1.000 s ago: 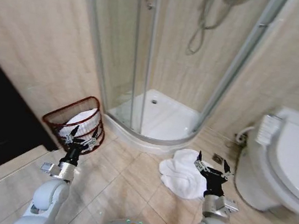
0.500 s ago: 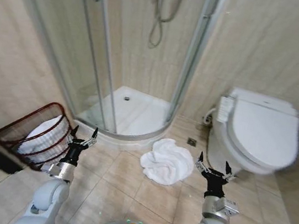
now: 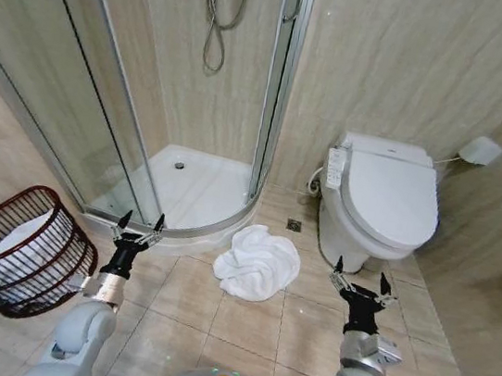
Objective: Discard the used towel into the hamper.
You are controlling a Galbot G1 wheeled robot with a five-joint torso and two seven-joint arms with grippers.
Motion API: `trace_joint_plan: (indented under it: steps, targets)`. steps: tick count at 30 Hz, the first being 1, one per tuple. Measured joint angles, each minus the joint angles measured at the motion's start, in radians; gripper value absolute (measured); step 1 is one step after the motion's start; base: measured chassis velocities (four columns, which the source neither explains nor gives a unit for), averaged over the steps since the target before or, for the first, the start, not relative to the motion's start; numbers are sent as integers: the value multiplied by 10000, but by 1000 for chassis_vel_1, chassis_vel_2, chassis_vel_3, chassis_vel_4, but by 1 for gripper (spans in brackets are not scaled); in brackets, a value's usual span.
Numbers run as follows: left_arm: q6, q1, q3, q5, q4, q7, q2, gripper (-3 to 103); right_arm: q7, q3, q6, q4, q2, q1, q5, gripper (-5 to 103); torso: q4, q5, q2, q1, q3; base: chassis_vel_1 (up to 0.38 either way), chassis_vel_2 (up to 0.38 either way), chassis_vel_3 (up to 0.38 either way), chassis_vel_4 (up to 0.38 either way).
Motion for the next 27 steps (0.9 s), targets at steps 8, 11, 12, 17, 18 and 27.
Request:
trace_joint_plan:
  steps: [8, 11, 12, 17, 18, 27]
  targets:
    - [76, -9, 25, 4, -24, 15, 4, 100, -81, 21, 36, -27, -24, 29, 48, 100, -3, 0, 0, 0, 0, 0, 0, 0, 0]
    - [162, 1, 26, 22, -41, 20, 8, 100, -103, 50, 38, -26, -46, 29, 63, 100, -4, 0, 0, 0, 0, -55, 54, 50, -62]
    - [162, 1, 26, 22, -41, 20, 8, 100, -103, 50, 38, -26, -46, 29, 63, 100, -4, 0, 0, 0, 0, -59, 60, 64, -70]
    - [291, 56, -3, 64, -65, 27, 34, 100, -157, 70, 40, -31, -50, 20, 70, 100, -3, 0, 0, 0, 0, -73, 72, 60, -75]
    - [309, 75, -13, 74, -65, 30, 44, 100, -157, 72, 40, -43, -50, 28, 72, 100, -3, 1, 0, 0, 0, -67, 73, 39, -82]
    - [317, 134, -39, 92, -53, 35, 54, 100, -179, 98, 40, -82, -72, 76, 82, 100, -3, 0, 0, 0, 0, -66, 65, 70, -66]
